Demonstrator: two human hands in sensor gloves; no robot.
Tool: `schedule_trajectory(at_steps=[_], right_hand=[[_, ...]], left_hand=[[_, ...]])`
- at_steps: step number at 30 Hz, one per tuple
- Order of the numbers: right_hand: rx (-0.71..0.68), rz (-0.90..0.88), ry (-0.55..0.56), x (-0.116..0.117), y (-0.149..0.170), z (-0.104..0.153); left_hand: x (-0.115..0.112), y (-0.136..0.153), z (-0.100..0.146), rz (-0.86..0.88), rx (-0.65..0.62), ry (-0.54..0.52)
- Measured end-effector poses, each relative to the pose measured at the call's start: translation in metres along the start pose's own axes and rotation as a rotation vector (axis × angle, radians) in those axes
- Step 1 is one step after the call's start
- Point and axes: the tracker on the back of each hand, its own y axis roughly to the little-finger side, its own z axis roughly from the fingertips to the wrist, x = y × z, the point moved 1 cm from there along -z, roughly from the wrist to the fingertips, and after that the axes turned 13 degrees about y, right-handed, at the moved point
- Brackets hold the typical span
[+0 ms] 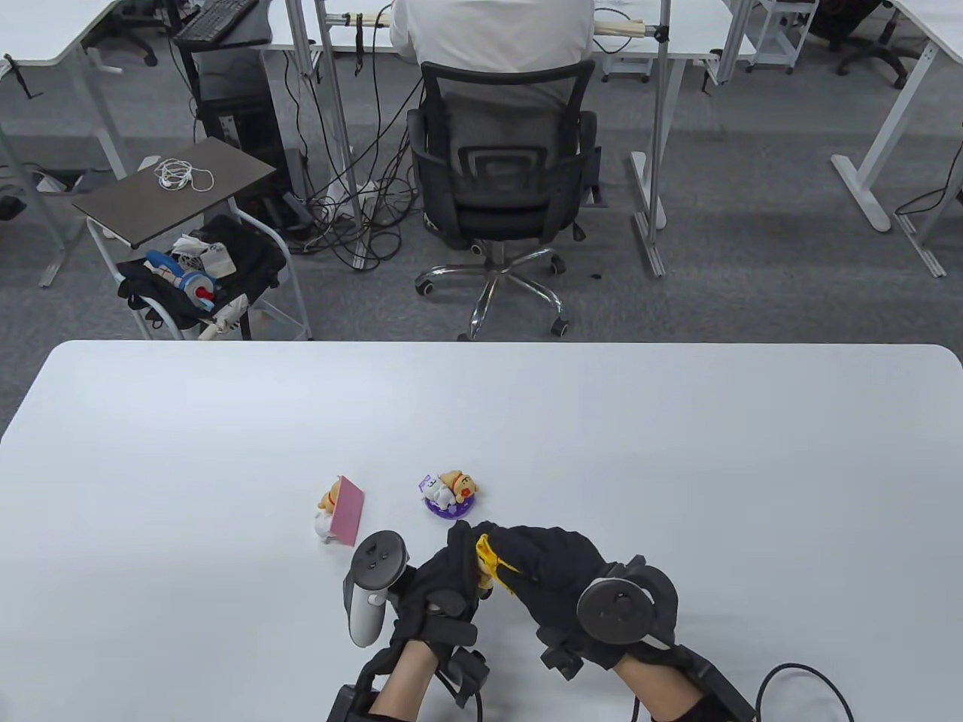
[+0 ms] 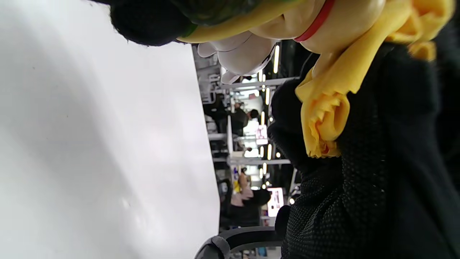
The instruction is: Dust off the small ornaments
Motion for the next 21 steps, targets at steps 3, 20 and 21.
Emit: schedule_trajectory(at_steps=[3, 20, 21], right_hand=[[0.016, -0.02, 0.009, -0.003, 0.0, 0.002], [0.085, -0.061, -0.018, -0.004, 0.017, -0.003], [0.094, -0.064, -0.017, -0.003, 0.018, -0.003]], left_hand=[[0.001, 0.003, -0.003, -0.006, 0.021, 0.008], [-0.005, -0.006, -0.004, 0.05, -0.154, 0.087], [-0.005, -0.006, -0.004, 0.023, -0.148, 0.077]])
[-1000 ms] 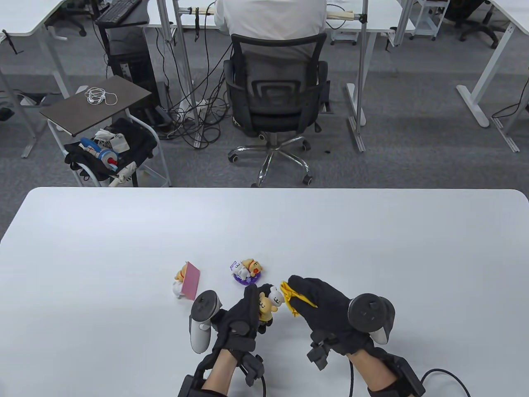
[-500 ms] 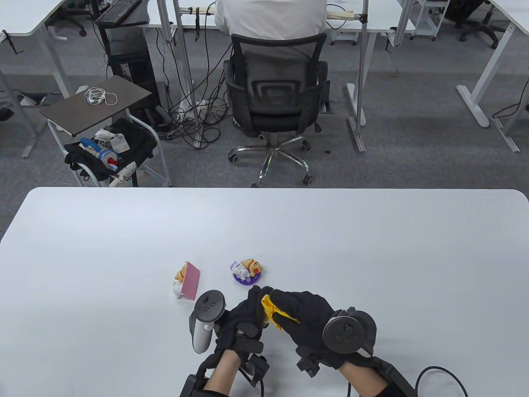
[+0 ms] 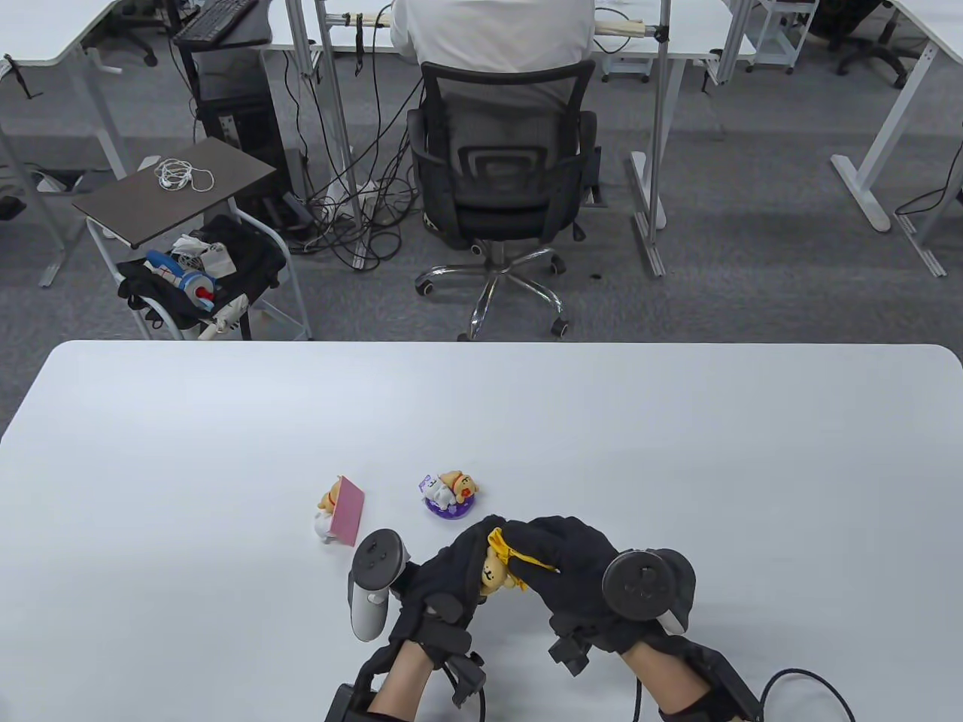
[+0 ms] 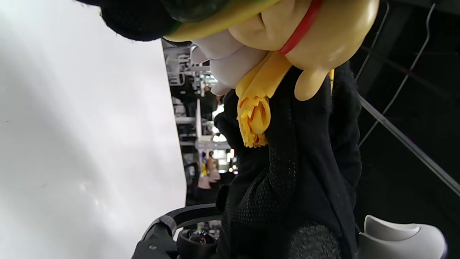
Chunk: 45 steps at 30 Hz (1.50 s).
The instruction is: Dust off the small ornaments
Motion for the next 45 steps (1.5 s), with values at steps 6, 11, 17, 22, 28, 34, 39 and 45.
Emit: schedule_trajectory(at_steps=[6, 11, 17, 22, 28, 34, 39, 45], right_hand=[[0.078, 0.013, 0.044, -0.009, 0.015, -0.003], [0.025, -0.023, 0.015, -0.006, 0.004, 0.0], [0.114, -0.018, 0.058, -0.008, 0.025, -0.003], [0.321, -0.263, 0.007, -0.005, 0.032, 0.0], [0.634, -0.614, -0.115, 0.025, 0.034, 0.011], [0.69, -0.791, -0.079, 0.024, 0.041, 0.013], [0.644, -0.835, -0.04, 0.023, 0.041, 0.011], [0.557, -0.775, -0.033, 0.022, 0.03, 0.008]], left_hand=[[0.001, 0.007, -0.003, 0.082, -0.022, 0.032], [-0.002, 0.001, -0.003, 0.01, -0.009, 0.019], [0.0, -0.001, 0.0, 0.014, -0.089, 0.01], [0.003, 0.003, -0.001, 0.064, -0.04, -0.009], [0.002, 0.012, -0.001, 0.119, 0.034, -0.009], [0.003, 0.012, -0.003, 0.228, 0.01, -0.011], [0.003, 0.024, 0.002, 0.239, 0.188, -0.026], [0.0, 0.016, -0.002, 0.341, 0.137, 0.123]])
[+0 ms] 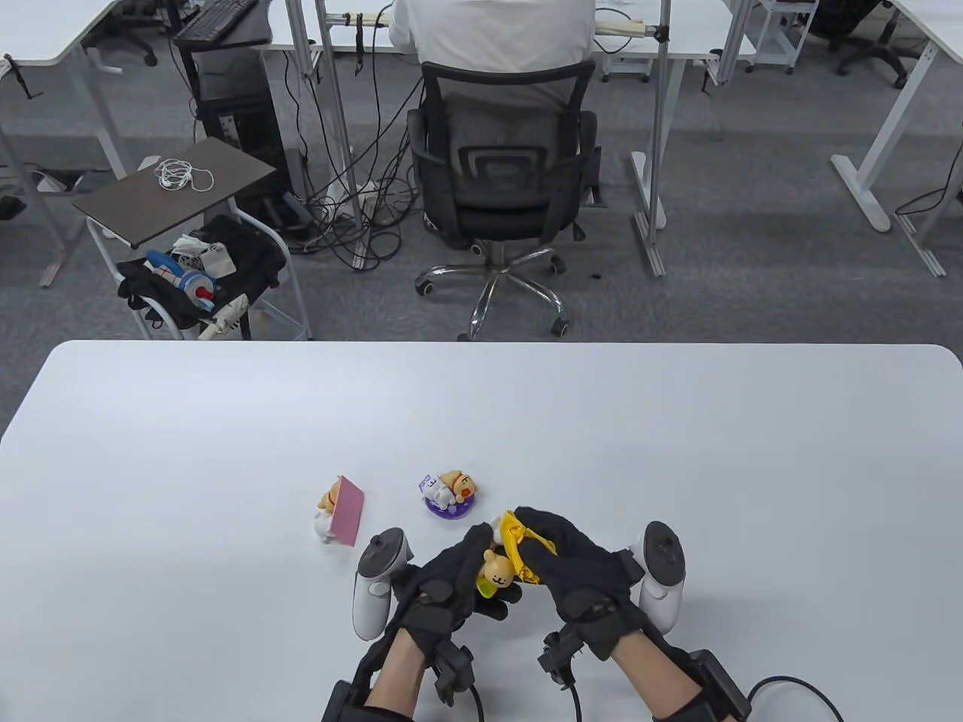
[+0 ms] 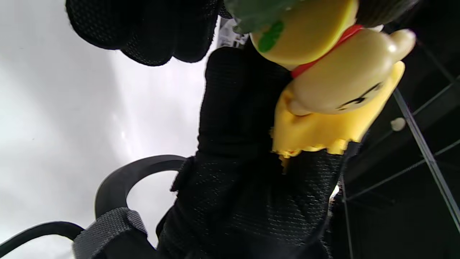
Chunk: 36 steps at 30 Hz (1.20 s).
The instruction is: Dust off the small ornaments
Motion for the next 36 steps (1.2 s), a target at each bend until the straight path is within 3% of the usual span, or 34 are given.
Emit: schedule_trajectory(at_steps=[3, 6, 8, 11, 14, 18, 23, 28, 32, 36], right_hand=[[-0.145, 0.28, 0.066, -0.002, -0.008, 0.002], [-0.218, 0.442, 0.101, -0.006, -0.012, 0.002], [-0.24, 0.489, 0.111, -0.009, -0.014, 0.001], [-0.409, 0.603, 0.149, -0.009, -0.032, 0.007], [-0.597, 0.796, 0.101, 0.007, -0.046, 0.018], [-0.689, 1.001, 0.058, 0.026, -0.035, 0.026], [-0.579, 0.953, 0.121, 0.005, -0.028, 0.012], [-0.59, 0.927, 0.035, 0.014, -0.027, 0.017], [-0.55, 0.975, 0.079, 0.008, -0.026, 0.01], [-0.506, 0.961, 0.114, 0.0, -0.028, 0.007]], left_hand=[[0.002, -0.003, 0.005, -0.041, -0.042, -0.06], [0.005, -0.002, 0.005, 0.076, -0.144, 0.002], [0.006, -0.003, 0.005, 0.076, -0.138, 0.0], [0.009, -0.01, 0.009, -0.053, -0.08, -0.12], [0.007, -0.016, 0.011, -0.326, 0.003, -0.231], [-0.006, -0.019, 0.005, -0.405, 0.023, -0.223], [-0.012, -0.02, 0.003, -0.475, 0.05, -0.227], [-0.01, -0.014, 0.0, -0.464, 0.07, -0.205], [-0.007, -0.014, 0.002, -0.448, 0.044, -0.196], [-0.012, -0.018, -0.003, -0.567, 0.043, -0.194]])
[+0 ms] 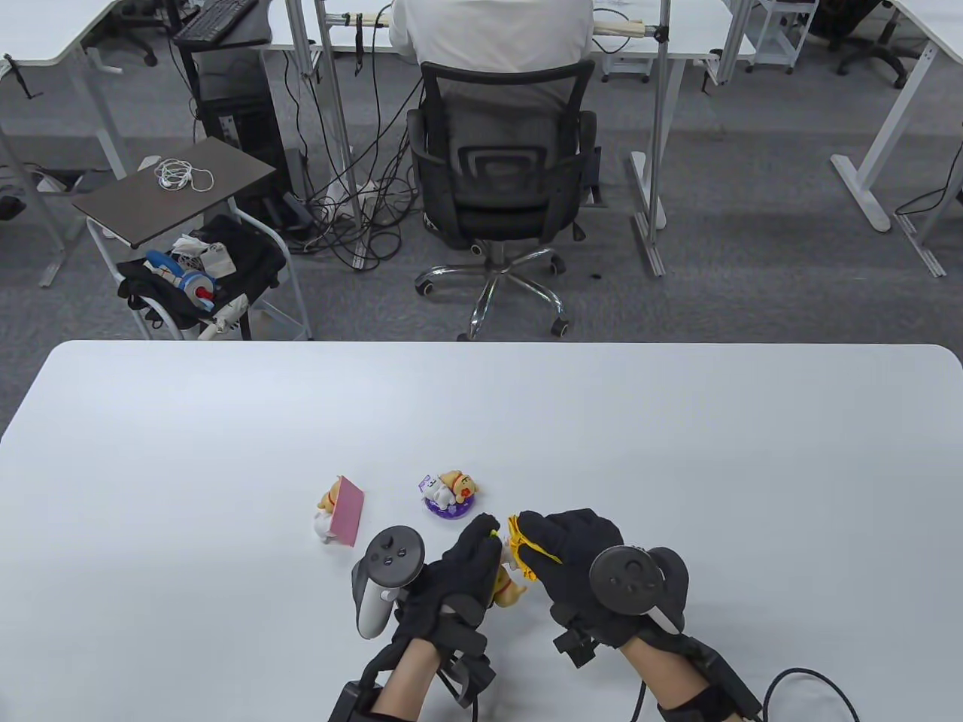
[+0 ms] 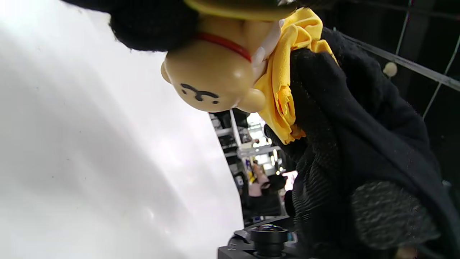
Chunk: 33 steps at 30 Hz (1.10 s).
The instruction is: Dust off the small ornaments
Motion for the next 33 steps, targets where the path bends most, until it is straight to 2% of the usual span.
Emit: schedule_trajectory(at_steps=[2, 3, 6, 10, 12, 14, 15, 20, 22, 25, 29, 33], right_hand=[[-0.01, -0.018, 0.009, -0.001, -0.002, 0.0], [-0.003, -0.049, -0.012, 0.001, -0.003, 0.0], [0.055, -0.039, -0.062, 0.004, 0.006, -0.002], [0.134, -0.009, -0.059, 0.0, 0.025, -0.007], [0.154, -0.102, -0.04, -0.004, 0.029, -0.007], [0.162, -0.263, -0.091, -0.001, 0.025, -0.008], [0.18, -0.27, -0.111, 0.001, 0.023, -0.007], [0.198, -0.14, -0.072, 0.002, 0.037, -0.009], [0.207, -0.091, -0.062, 0.001, 0.043, -0.007], [0.185, -0.169, 0.003, -0.004, 0.035, -0.006], [0.01, -0.194, 0.054, -0.007, 0.0, -0.001], [-0.124, -0.088, 0.045, 0.004, -0.019, 0.006]], left_hand=[[-0.003, -0.001, -0.002, -0.063, 0.031, 0.011], [-0.005, -0.001, -0.001, -0.102, 0.012, 0.027], [-0.004, -0.006, 0.002, -0.077, -0.045, 0.026], [-0.006, -0.013, 0.004, -0.221, -0.06, -0.003], [-0.007, -0.015, 0.002, -0.271, -0.044, -0.007], [-0.008, -0.016, 0.001, -0.326, -0.052, -0.007], [-0.008, -0.017, 0.002, -0.332, -0.078, -0.008], [-0.003, -0.016, 0.008, -0.311, -0.094, -0.054], [0.002, -0.013, 0.008, -0.227, -0.118, -0.065], [0.01, -0.003, 0.008, -0.041, -0.115, -0.114], [0.011, 0.018, 0.005, 0.278, -0.107, -0.05], [0.009, 0.022, 0.001, 0.45, -0.205, -0.002]])
